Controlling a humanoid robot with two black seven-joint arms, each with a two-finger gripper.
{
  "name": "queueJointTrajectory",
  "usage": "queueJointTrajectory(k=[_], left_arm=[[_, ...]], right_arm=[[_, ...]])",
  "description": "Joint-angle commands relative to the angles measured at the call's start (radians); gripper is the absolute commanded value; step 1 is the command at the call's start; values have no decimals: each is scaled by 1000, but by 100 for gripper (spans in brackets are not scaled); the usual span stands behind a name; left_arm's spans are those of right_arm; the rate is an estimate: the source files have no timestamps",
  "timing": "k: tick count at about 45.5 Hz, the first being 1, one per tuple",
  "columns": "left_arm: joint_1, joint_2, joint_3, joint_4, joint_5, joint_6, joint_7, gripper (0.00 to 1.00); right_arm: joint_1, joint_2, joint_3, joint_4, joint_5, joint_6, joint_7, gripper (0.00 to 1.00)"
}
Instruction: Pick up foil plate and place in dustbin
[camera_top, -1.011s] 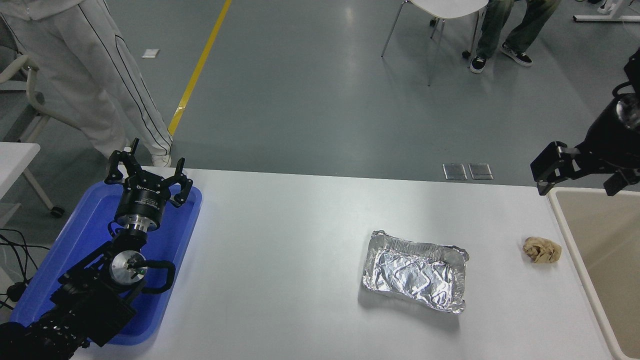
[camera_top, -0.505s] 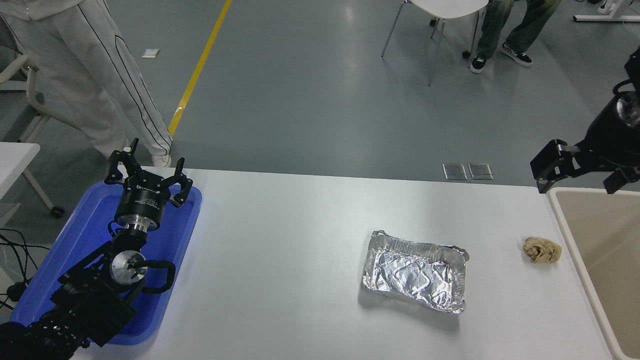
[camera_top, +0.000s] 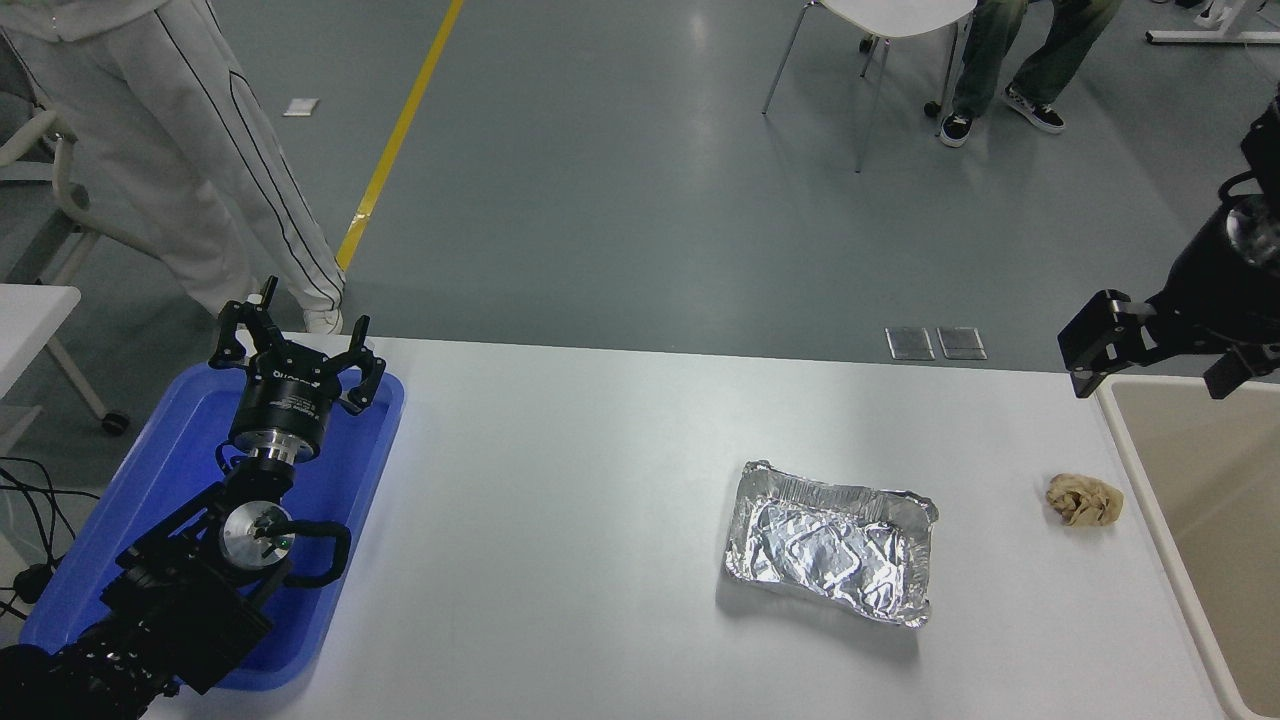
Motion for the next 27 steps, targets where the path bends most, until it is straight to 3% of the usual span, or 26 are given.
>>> queueJointTrajectory(k=[1, 27], left_arm=[[-1, 0, 0, 0, 1, 0, 0, 100], [1, 0, 0, 0, 1, 0, 0, 100]], right_arm=[[-33, 2, 1, 0, -1, 0, 0, 100], [-149, 0, 112, -3, 1, 0, 0, 100]])
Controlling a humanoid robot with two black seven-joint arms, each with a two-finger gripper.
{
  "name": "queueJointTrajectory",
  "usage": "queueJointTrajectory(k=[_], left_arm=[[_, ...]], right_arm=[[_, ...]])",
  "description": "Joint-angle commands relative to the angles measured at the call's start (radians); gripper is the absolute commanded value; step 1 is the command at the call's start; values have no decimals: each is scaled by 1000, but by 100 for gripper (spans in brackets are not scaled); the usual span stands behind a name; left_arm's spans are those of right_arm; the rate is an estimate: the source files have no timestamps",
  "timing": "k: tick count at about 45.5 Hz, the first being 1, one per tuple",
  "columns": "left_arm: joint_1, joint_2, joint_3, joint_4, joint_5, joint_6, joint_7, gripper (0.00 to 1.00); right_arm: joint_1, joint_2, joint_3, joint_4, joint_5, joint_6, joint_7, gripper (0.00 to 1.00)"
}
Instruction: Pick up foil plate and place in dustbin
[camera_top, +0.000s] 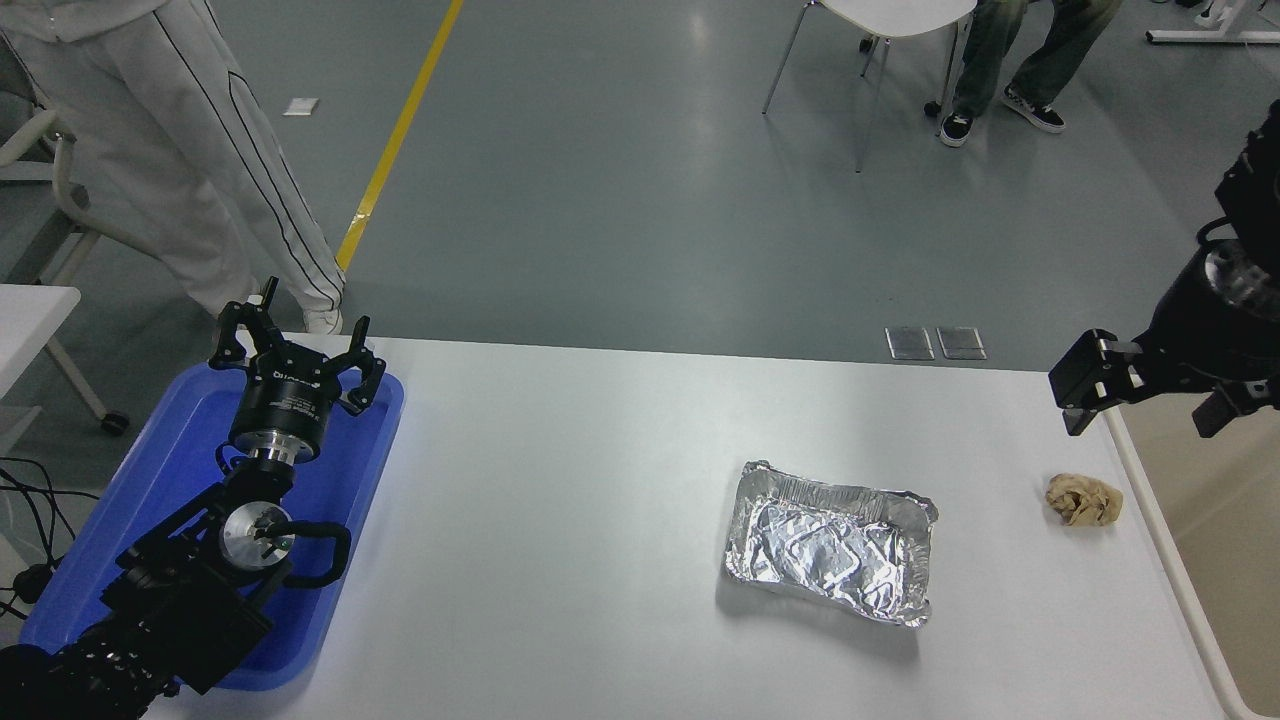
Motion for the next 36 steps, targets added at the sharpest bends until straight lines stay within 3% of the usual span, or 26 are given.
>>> queueJointTrajectory(k=[1, 7, 24, 36], left_arm=[[0, 0, 0, 1, 0, 0, 0, 100], [0, 0, 0, -1, 0, 0, 0, 100], [0, 0, 0, -1, 0, 0, 0, 100], [0, 0, 0, 1, 0, 0, 0, 100]], right_arm=[[-78, -1, 83, -5, 0, 0, 0, 100], [-124, 1, 114, -15, 0, -1, 0, 100], [-274, 5, 150, -19, 0, -314, 0, 100], [-460, 15, 267, -53, 0, -409, 0, 100]])
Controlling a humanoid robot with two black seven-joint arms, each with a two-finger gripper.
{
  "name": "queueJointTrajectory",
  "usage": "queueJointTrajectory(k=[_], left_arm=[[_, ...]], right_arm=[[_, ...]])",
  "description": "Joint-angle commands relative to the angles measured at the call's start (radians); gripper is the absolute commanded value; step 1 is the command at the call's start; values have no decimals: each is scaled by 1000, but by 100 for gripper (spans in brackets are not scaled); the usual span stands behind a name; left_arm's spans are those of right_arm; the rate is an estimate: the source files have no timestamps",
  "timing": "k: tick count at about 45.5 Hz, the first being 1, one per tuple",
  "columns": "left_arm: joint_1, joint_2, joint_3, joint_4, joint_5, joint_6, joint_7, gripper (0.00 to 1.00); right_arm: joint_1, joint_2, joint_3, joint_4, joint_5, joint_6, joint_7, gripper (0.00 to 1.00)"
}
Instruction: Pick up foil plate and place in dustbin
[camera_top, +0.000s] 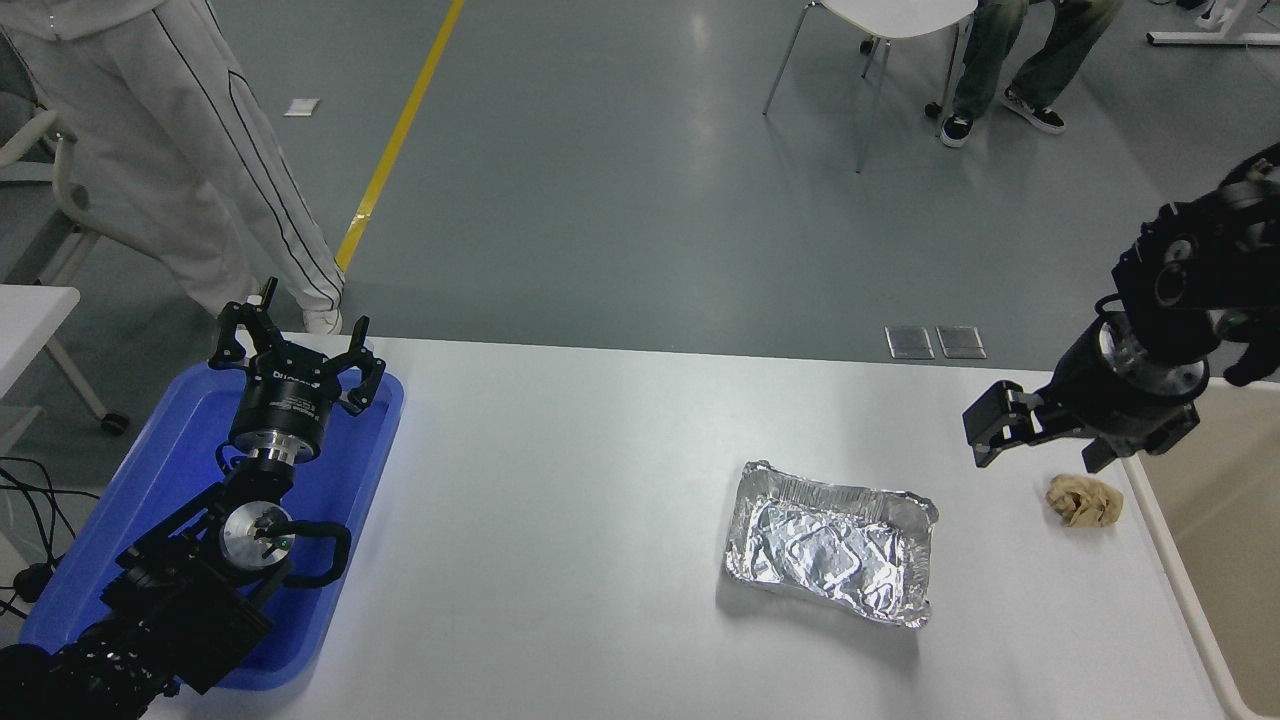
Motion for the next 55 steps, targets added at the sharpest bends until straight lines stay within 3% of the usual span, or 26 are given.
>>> queueJointTrajectory(k=[1, 20, 44, 50, 53, 55], left_arm=[[0, 0, 0, 0, 0, 0, 0, 100], [0, 0, 0, 1, 0, 0, 0, 100], [0, 0, 0, 1, 0, 0, 0, 100], [0, 0, 0, 1, 0, 0, 0, 100], [0, 0, 0, 0, 0, 0, 0, 100], [0, 0, 0, 0, 0, 0, 0, 100]], right_arm=[[-152, 13, 80, -31, 0, -106, 0, 100], [-442, 142, 112, -286, 0, -181, 0, 100], [-612, 198, 198, -419, 0, -210, -3, 100], [-638, 210, 211, -427, 0, -210, -3, 84], [-643, 210, 209, -425, 0, -210, -3, 67], [-643, 210, 209, -425, 2, -210, -3, 61]])
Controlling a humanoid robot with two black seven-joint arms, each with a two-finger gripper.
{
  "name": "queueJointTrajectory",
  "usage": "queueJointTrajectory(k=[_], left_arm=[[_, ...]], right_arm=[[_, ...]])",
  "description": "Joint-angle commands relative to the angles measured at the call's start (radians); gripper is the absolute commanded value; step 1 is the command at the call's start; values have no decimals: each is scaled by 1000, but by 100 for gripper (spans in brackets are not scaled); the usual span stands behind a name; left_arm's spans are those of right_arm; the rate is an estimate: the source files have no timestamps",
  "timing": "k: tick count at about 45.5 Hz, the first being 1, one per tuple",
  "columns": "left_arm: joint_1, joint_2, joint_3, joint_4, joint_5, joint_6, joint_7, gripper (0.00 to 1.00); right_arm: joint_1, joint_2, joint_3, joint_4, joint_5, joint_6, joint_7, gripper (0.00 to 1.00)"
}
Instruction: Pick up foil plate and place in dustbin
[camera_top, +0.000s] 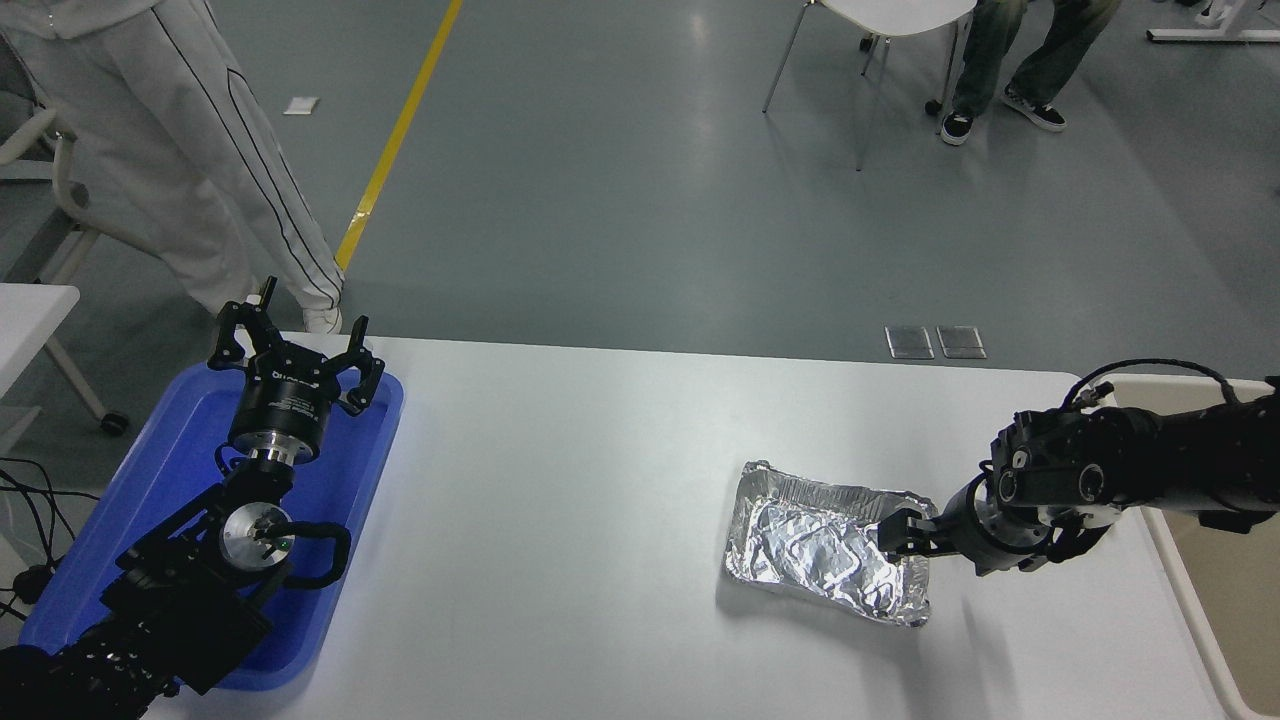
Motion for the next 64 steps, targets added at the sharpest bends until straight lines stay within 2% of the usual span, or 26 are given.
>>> queueJointTrajectory(k=[1, 3, 10, 15, 27, 46, 64], left_arm=[[-2, 0, 0, 1, 0, 0, 0, 100], [0, 0, 0, -1, 0, 0, 0, 100], [0, 0, 0, 1, 0, 0, 0, 100], [-2, 0, 0, 1, 0, 0, 0, 100], [0, 0, 0, -1, 0, 0, 0, 100], [0, 0, 0, -1, 0, 0, 0, 100], [-2, 0, 0, -1, 0, 0, 0, 100]], right_arm=[[-46, 17, 16, -25, 2, -5, -1, 60], [-47, 17, 16, -25, 2, -5, -1, 56], [-44, 17, 18, -22, 16, 4, -1, 22], [-41, 11, 16, -18, 77, 14, -2, 0], [-26, -1, 2, -12, 123, 73, -2, 0], [158, -144, -21, 106, 103, 277, -2, 0], [475, -188, -211, 346, 42, 302, -2, 0]])
